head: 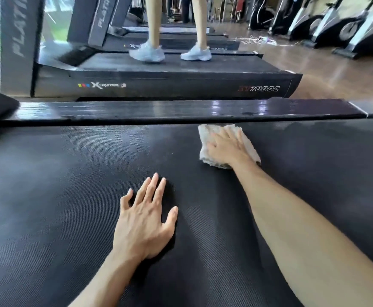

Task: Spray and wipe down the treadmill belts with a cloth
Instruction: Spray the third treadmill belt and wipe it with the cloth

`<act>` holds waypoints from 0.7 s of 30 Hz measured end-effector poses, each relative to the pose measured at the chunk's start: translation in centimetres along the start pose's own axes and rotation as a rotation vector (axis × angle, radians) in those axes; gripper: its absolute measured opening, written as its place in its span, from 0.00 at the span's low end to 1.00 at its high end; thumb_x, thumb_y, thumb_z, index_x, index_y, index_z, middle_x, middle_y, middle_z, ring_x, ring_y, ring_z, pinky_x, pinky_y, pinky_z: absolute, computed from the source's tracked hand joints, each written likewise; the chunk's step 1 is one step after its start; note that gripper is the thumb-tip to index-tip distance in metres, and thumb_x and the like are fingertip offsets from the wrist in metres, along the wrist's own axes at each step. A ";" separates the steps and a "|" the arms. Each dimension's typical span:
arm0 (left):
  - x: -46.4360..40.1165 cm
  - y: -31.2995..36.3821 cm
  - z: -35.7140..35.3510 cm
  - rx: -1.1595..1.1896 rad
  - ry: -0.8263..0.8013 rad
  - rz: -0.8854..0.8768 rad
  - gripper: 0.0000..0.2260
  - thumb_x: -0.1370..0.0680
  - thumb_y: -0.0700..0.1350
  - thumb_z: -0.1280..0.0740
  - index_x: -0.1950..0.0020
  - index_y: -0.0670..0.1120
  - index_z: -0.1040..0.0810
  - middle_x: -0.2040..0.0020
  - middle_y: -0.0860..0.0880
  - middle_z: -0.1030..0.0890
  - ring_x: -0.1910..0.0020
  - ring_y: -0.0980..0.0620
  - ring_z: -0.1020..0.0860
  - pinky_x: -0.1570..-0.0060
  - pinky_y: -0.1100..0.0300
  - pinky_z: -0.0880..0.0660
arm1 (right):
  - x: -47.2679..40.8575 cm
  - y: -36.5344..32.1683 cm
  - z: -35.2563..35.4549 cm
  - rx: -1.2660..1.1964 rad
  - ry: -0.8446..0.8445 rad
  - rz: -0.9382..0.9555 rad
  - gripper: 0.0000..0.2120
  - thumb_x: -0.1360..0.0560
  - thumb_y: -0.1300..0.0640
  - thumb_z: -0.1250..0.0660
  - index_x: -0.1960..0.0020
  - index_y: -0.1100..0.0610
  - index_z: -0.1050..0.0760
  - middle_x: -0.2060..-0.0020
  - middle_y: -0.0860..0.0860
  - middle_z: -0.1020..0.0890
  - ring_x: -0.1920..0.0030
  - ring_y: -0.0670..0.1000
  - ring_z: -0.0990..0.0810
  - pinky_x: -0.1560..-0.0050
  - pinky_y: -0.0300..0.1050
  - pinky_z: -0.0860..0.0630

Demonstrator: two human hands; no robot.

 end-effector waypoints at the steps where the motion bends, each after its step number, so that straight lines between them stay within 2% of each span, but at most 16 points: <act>1: 0.0 -0.2 -0.2 -0.012 -0.004 0.005 0.40 0.27 0.68 0.65 0.16 0.54 0.53 0.17 0.57 0.59 0.19 0.60 0.59 0.21 0.51 0.56 | 1.5 -1.6 0.1 0.018 0.014 0.080 0.28 0.27 0.43 0.54 0.29 0.39 0.32 0.30 0.51 0.26 0.30 0.63 0.30 0.27 0.70 0.41; 3: 0.0 -0.2 -0.3 -0.018 -0.017 0.004 0.41 0.27 0.68 0.65 0.16 0.54 0.53 0.17 0.57 0.59 0.19 0.59 0.59 0.21 0.51 0.57 | 4.8 -3.4 -0.1 0.049 0.055 0.180 0.22 0.29 0.45 0.51 0.38 0.44 0.30 0.40 0.49 0.22 0.39 0.62 0.24 0.33 0.65 0.32; 5: 0.1 -0.2 -0.1 -0.009 -0.020 0.018 0.41 0.27 0.67 0.64 0.16 0.52 0.51 0.17 0.56 0.58 0.19 0.59 0.59 0.20 0.50 0.57 | 8.6 -3.8 -0.6 -0.001 0.016 0.167 0.21 0.27 0.43 0.52 0.38 0.44 0.31 0.35 0.53 0.24 0.33 0.63 0.28 0.30 0.66 0.35; 7: 0.7 0.4 0.4 -0.027 -0.024 0.033 0.41 0.27 0.66 0.64 0.16 0.50 0.49 0.17 0.55 0.58 0.18 0.58 0.58 0.20 0.49 0.57 | 12.5 -3.1 -0.8 -0.028 0.026 0.105 0.17 0.26 0.42 0.53 0.42 0.43 0.33 0.32 0.53 0.26 0.29 0.62 0.32 0.27 0.66 0.38; 8: 1.4 0.9 0.9 -0.017 -0.015 0.044 0.40 0.26 0.65 0.63 0.16 0.49 0.48 0.17 0.54 0.57 0.18 0.57 0.57 0.20 0.48 0.57 | 14.3 -2.5 -1.3 -0.053 0.049 0.110 0.12 0.25 0.42 0.53 0.45 0.46 0.40 0.30 0.52 0.27 0.26 0.61 0.34 0.26 0.65 0.41; 9: 2.4 1.6 1.2 0.015 0.001 0.058 0.40 0.25 0.65 0.63 0.16 0.49 0.47 0.16 0.54 0.56 0.18 0.57 0.57 0.20 0.49 0.57 | 16.9 -2.6 -0.8 -0.065 0.031 0.134 0.19 0.23 0.42 0.53 0.35 0.39 0.32 0.25 0.49 0.31 0.22 0.59 0.40 0.23 0.64 0.48; 10: 3.6 2.4 1.5 0.059 0.010 0.063 0.39 0.25 0.64 0.62 0.17 0.49 0.46 0.16 0.54 0.54 0.18 0.58 0.57 0.20 0.50 0.57 | 19.4 -2.3 -0.8 -0.082 0.003 0.150 0.30 0.21 0.42 0.53 0.19 0.41 0.42 0.19 0.48 0.39 0.18 0.56 0.49 0.21 0.62 0.58; 11: 5.1 3.4 1.8 0.101 0.000 0.051 0.39 0.25 0.64 0.61 0.17 0.50 0.45 0.16 0.55 0.54 0.19 0.59 0.57 0.20 0.51 0.58 | 22.0 -1.9 -0.8 -0.088 0.005 0.148 0.30 0.20 0.41 0.55 0.18 0.40 0.45 0.16 0.49 0.48 0.17 0.54 0.58 0.21 0.60 0.65; 12: 6.7 4.5 2.0 0.127 -0.020 0.026 0.39 0.25 0.65 0.61 0.17 0.50 0.45 0.17 0.55 0.53 0.19 0.60 0.57 0.20 0.52 0.58 | 24.4 -1.3 -0.9 -0.114 0.017 0.152 0.33 0.20 0.40 0.57 0.16 0.44 0.51 0.16 0.50 0.53 0.17 0.54 0.63 0.21 0.59 0.68; 15: 11.7 7.4 1.7 0.146 -0.058 -0.040 0.39 0.25 0.65 0.61 0.17 0.49 0.44 0.17 0.55 0.53 0.19 0.60 0.56 0.20 0.52 0.58 | 31.2 0.3 -0.4 -0.130 0.009 0.143 0.36 0.22 0.37 0.61 0.16 0.45 0.52 0.15 0.51 0.55 0.17 0.53 0.64 0.20 0.58 0.65; 21: 16.6 12.6 1.5 0.205 -0.058 -0.056 0.40 0.26 0.65 0.62 0.16 0.48 0.46 0.17 0.55 0.53 0.19 0.59 0.57 0.20 0.52 0.58 | 39.6 6.3 1.5 -0.125 -0.044 0.123 0.39 0.26 0.35 0.65 0.16 0.43 0.56 0.16 0.47 0.59 0.18 0.49 0.66 0.21 0.50 0.69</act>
Point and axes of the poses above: each hand's wrist, its own x-axis away from the middle knuckle, its own z-axis out of the back of the hand, y = z × x, the point moved 2 cm from there along -x, towards the middle knuckle
